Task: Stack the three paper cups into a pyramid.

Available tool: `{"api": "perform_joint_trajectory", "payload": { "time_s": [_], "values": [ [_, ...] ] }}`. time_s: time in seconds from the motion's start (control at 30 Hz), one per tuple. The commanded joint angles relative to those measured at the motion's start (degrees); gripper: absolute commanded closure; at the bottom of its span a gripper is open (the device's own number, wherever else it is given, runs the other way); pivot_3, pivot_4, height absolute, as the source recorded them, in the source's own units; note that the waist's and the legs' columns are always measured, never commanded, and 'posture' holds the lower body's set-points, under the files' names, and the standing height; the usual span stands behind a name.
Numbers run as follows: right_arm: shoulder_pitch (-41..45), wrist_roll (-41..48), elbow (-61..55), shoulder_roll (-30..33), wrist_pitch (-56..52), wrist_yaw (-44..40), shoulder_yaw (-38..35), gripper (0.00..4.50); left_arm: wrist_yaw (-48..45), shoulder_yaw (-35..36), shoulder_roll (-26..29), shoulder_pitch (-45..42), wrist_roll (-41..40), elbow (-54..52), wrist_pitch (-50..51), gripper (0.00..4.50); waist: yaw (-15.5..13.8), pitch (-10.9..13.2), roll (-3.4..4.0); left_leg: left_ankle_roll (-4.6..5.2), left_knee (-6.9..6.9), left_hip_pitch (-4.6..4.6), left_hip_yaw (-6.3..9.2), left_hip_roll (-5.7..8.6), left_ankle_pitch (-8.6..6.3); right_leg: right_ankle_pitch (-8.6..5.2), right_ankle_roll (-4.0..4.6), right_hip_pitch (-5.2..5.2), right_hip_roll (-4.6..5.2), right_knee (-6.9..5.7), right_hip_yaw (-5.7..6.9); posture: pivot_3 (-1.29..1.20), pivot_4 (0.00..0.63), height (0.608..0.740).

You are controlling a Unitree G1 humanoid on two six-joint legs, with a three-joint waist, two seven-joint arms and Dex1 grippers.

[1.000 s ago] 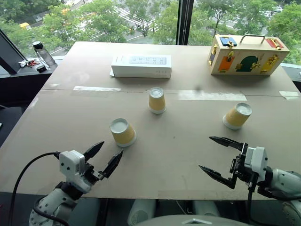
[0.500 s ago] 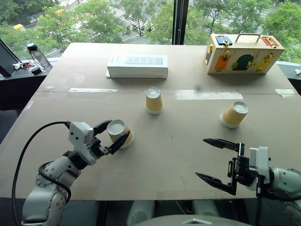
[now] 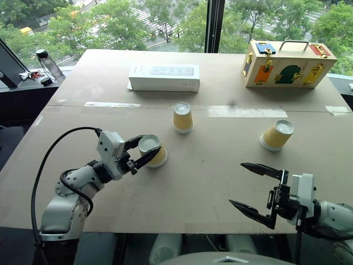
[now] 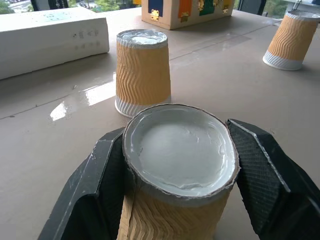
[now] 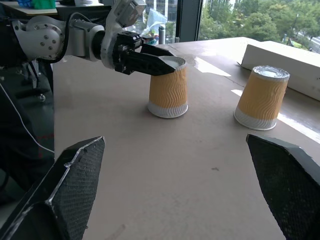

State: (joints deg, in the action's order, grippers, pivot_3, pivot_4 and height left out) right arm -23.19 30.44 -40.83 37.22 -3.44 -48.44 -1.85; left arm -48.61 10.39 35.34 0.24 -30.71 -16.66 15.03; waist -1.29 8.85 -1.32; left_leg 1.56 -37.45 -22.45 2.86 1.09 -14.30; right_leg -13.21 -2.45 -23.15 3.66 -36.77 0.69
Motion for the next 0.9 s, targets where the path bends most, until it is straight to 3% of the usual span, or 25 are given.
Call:
{"api": "perform_joint_trajectory", "payload": {
  "time_s": [0.03, 0.4, 0.63, 0.9],
  "values": [
    [-0.6, -1.2, -2.3, -0.6, 1.2, 1.1, -1.3, 0.00, -2.9, -2.1, 0.6, -5.5, -2.5, 0.6, 3.3, 2.04, 0.2, 0.0, 0.02, 0.00, 0.00, 0.01, -0.02, 0.00, 0.00, 0.00, 0.00, 0.00, 0.00, 0.00, -0.02, 0.00, 0.150, 0.740],
    [-7.1, -6.0, -4.6, -4.4, 2.9, 6.2, -2.7, 0.00, -9.0, -11.0, -3.2, -17.1, 1.2, 10.3, 3.1, 2.04, 0.4, 0.0, 0.03, 0.00, 0.03, 0.02, -0.04, 0.01, 0.00, 0.03, -0.04, -0.01, -0.06, -0.01, -0.05, 0.00, 0.150, 0.740],
    [-15.5, -7.5, -2.6, -6.9, 6.8, 7.1, -7.7, 0.00, -12.3, -13.4, -4.9, -19.3, 3.9, 14.9, -0.8, 2.04, 0.5, 0.0, 0.04, 0.00, 0.03, 0.03, -0.07, 0.01, 0.00, 0.01, -0.02, -0.01, -0.04, -0.01, -0.09, 0.00, 0.150, 0.740],
    [-17.1, -6.8, -2.2, -7.3, 7.2, 7.4, -10.9, 0.00, -12.7, -14.9, -6.6, -21.6, 7.4, 19.3, -4.0, 2.04, 0.4, 0.0, 0.05, 0.00, 0.02, 0.05, -0.05, 0.00, 0.00, 0.00, -0.02, 0.00, -0.04, -0.03, -0.06, 0.00, 0.150, 0.740]
  ]
}}
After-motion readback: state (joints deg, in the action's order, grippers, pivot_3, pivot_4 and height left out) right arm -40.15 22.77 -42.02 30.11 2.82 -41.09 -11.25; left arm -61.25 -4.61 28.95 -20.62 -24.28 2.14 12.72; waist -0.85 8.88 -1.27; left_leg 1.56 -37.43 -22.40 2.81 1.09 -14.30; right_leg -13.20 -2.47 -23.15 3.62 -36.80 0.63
